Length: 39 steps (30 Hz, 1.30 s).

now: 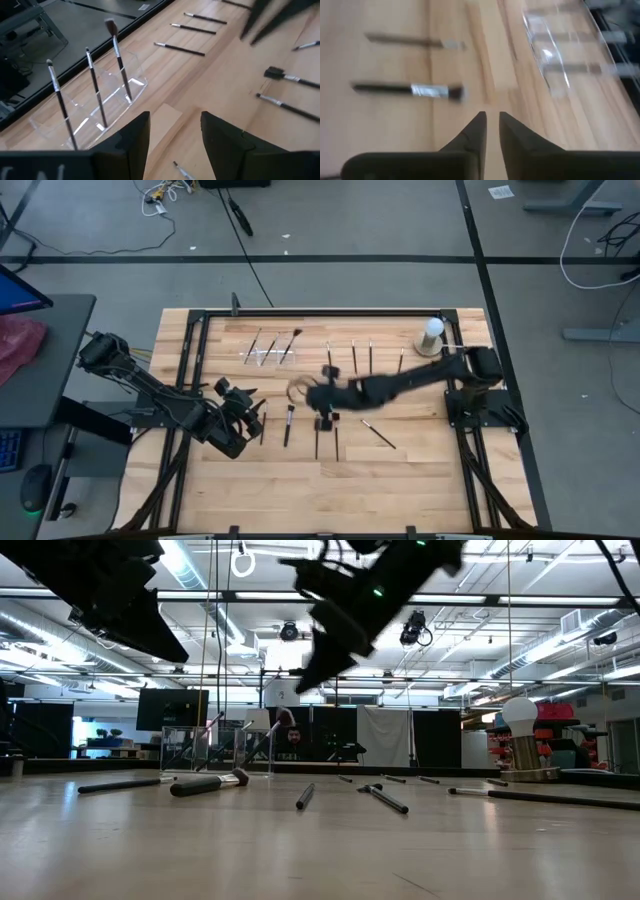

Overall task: Put items in baskets/containers
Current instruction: Put the powder brush into the transparent organizer

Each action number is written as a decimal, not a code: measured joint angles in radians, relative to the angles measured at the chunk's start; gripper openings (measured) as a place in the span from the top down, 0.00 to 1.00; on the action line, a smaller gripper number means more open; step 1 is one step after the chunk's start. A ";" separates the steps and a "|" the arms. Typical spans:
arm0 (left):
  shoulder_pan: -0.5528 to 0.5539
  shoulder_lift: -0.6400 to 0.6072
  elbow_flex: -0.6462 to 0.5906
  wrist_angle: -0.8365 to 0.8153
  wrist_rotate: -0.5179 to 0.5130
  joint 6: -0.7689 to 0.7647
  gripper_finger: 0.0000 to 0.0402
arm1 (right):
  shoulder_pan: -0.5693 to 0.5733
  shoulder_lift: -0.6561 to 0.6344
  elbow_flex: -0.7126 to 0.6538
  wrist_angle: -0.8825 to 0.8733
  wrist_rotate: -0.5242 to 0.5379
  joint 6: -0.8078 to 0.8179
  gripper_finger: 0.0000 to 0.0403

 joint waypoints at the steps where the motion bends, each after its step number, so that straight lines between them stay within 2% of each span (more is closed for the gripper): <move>1: 0.000 0.000 0.000 0.005 0.000 0.000 0.56 | 0.031 0.000 -0.029 -0.001 0.065 0.041 0.89; 4: 0.000 0.009 0.001 0.042 0.004 0.000 0.56 | 0.116 -0.022 -0.122 -0.006 0.242 0.191 0.92; 6: -0.002 0.034 0.001 0.068 0.009 0.000 0.56 | 0.167 -0.053 -0.193 -0.026 0.320 0.307 0.93; 12: -0.014 0.203 0.001 0.235 0.014 -0.008 0.56 | 0.292 -0.196 -0.406 -0.020 0.437 0.636 0.96; 16: -0.003 0.347 0.000 0.401 0.059 -0.008 0.56 | 0.343 -0.281 -0.540 0.060 0.501 0.751 0.96; 18: 0.014 0.403 0.001 0.464 0.095 -0.025 0.56 | 0.353 -0.306 -0.600 0.155 0.529 0.761 0.96; 22: 0.083 0.464 0.001 0.486 0.205 -0.068 0.55 | 0.352 -0.314 -0.701 0.401 0.549 0.697 0.96; 25: 0.126 0.479 0.001 0.505 0.278 -0.059 0.51 | 0.343 -0.308 -0.758 0.581 0.551 0.620 0.96; 28: 0.143 0.479 0.001 0.529 0.306 -0.053 0.44 | 0.337 -0.308 -0.794 0.712 0.552 0.558 0.96; 35: 0.138 0.479 0.001 0.563 0.307 -0.051 0.36 | 0.331 -0.308 -0.813 0.791 0.551 0.481 0.96; 39: 0.129 0.479 0.001 0.677 0.326 0.051 0.35 | 0.326 -0.307 -0.813 0.800 0.551 0.473 0.96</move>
